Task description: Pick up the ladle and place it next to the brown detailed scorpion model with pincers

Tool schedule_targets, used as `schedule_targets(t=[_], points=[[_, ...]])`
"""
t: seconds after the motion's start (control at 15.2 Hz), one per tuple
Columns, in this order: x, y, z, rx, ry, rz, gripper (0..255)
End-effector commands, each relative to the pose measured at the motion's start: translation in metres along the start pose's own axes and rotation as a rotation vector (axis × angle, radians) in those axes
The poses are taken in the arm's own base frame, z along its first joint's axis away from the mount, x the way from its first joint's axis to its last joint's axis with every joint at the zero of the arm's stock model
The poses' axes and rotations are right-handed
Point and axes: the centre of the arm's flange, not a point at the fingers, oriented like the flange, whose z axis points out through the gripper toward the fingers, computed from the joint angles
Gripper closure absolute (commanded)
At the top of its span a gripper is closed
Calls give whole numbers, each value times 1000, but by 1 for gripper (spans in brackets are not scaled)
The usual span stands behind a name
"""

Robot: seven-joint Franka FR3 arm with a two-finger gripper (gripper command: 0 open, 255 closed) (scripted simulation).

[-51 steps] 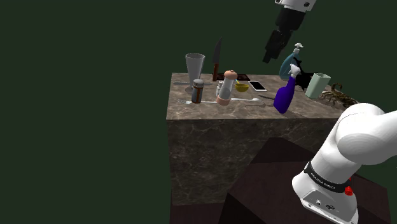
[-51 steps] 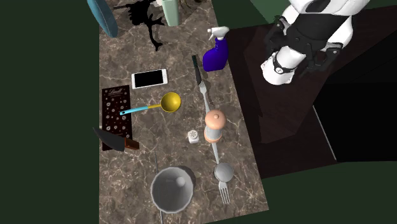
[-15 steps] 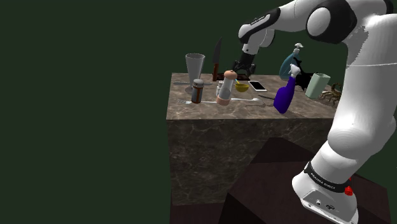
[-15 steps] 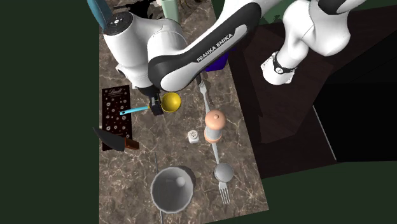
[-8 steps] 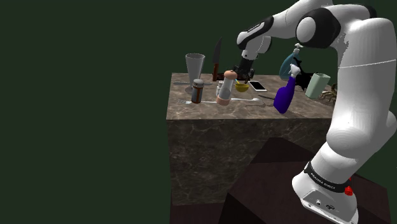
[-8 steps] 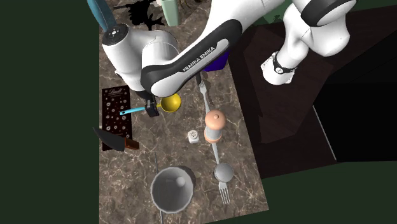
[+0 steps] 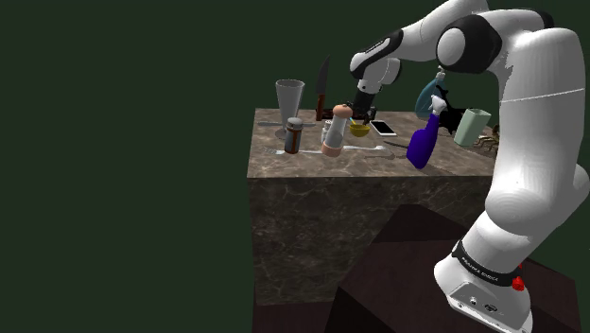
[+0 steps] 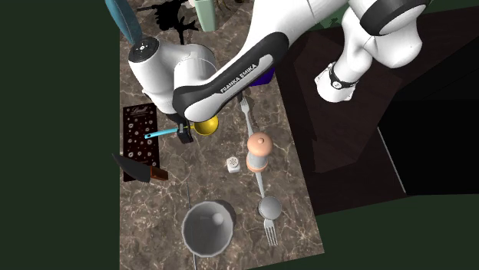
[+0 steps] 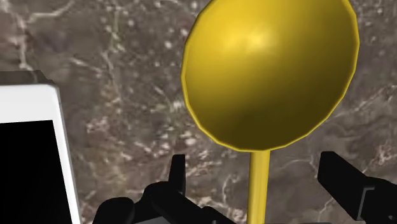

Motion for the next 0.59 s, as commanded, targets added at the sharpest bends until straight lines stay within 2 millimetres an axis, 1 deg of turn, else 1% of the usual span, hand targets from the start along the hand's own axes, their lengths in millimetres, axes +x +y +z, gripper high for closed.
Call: schedule_targets(t=[0.0,0.07,0.13,0.53], points=[[0,0,0,0,0,0,0],[0,0,0,0,0,0,0],[0,0,0,0,0,0,255],[0,0,0,0,0,0,255]])
